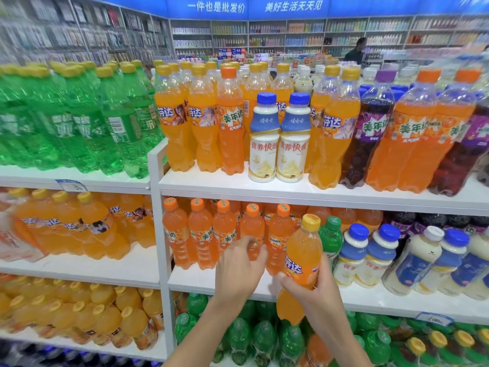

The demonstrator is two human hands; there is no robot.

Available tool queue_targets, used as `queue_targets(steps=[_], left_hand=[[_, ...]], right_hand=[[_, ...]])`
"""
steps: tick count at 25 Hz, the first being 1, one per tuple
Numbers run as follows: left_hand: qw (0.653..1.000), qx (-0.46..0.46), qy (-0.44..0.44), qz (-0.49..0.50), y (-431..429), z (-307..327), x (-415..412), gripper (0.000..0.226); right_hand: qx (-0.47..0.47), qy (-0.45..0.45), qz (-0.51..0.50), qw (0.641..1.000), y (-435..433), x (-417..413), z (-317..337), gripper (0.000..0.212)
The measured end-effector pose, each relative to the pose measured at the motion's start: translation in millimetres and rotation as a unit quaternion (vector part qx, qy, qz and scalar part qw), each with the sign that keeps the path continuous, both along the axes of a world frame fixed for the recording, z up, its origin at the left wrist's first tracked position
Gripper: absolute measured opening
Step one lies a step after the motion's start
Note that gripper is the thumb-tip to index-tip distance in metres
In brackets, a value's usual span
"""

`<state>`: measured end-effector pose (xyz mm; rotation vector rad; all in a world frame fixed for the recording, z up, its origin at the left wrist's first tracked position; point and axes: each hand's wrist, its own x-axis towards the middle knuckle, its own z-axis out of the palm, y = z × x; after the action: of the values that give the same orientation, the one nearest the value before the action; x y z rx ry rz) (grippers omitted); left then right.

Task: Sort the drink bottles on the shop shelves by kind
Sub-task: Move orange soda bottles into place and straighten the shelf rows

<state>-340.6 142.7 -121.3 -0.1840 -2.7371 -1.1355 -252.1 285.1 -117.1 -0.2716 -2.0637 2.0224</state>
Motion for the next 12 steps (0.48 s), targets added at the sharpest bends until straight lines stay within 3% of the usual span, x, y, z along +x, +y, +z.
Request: queue_targets(steps=[8, 12], left_hand=[[0.992, 0.063, 0.105, 0.010, -28.0, 61.8, -19.1, 0.040], [0.984, 0.099, 0.148, 0.015, -21.6, 107.8, -53.9, 0.051]], right_hand=[[0.035, 0.032, 0.001, 0.999, -17.6, -17.3, 28.2, 0.056], [0.039, 0.051, 0.011, 0.998, -24.5, -21.7, 45.4, 0.057]])
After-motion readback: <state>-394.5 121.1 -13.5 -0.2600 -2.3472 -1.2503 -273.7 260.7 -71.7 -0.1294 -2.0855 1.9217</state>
